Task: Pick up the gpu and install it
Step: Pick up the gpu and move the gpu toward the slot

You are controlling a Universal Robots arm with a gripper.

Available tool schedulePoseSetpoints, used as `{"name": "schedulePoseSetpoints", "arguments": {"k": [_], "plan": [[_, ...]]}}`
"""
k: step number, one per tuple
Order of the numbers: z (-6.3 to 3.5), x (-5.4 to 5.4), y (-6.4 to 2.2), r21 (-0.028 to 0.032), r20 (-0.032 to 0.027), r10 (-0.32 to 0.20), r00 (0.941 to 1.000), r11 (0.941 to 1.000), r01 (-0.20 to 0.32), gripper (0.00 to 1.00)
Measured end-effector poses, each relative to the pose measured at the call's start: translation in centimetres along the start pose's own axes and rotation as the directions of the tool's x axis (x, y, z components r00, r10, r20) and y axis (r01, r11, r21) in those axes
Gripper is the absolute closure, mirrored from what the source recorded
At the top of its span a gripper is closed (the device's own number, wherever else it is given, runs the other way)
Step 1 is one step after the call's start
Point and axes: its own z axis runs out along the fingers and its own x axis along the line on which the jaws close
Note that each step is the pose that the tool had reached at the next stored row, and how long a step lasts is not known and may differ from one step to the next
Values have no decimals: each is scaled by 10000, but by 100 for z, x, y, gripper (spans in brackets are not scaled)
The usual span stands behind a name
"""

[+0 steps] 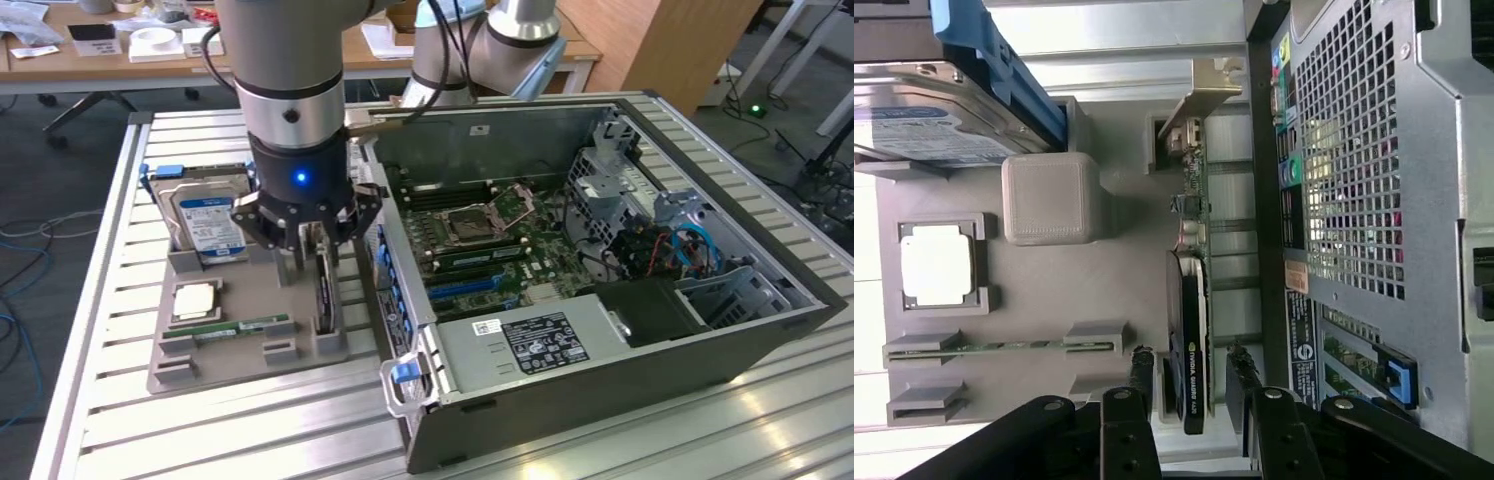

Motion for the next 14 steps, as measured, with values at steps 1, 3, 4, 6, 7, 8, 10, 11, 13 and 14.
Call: {"name": "schedulePoseSetpoints", "arguments": {"k": [1, 3, 4, 6, 7, 8, 10, 11, 13, 14], "plan": [[18, 0, -1, 0, 0, 0, 10000, 10000, 0, 57], [37, 1, -2, 0, 1, 0, 10000, 10000, 0, 57], [37, 1, -2, 1, 0, 0, 10000, 10000, 0, 57], [42, -8, -1, -1, 0, -1, 10000, 10000, 1, 57], [46, -21, 0, -2, 0, -1, 10000, 10000, 1, 57], [50, -34, 1, 0, 0, 0, 10000, 10000, 0, 57], [59, -51, 2, -2, 1, 0, 10000, 10000, 0, 57], [60, -51, 2, -1, 1, 1, 10000, 10000, -1, 57], [60, -51, 2, -1, 0, 1, 10000, 10000, -1, 57], [60, -51, 2, -1, 0, 1, 10000, 10000, -1, 57]]}}
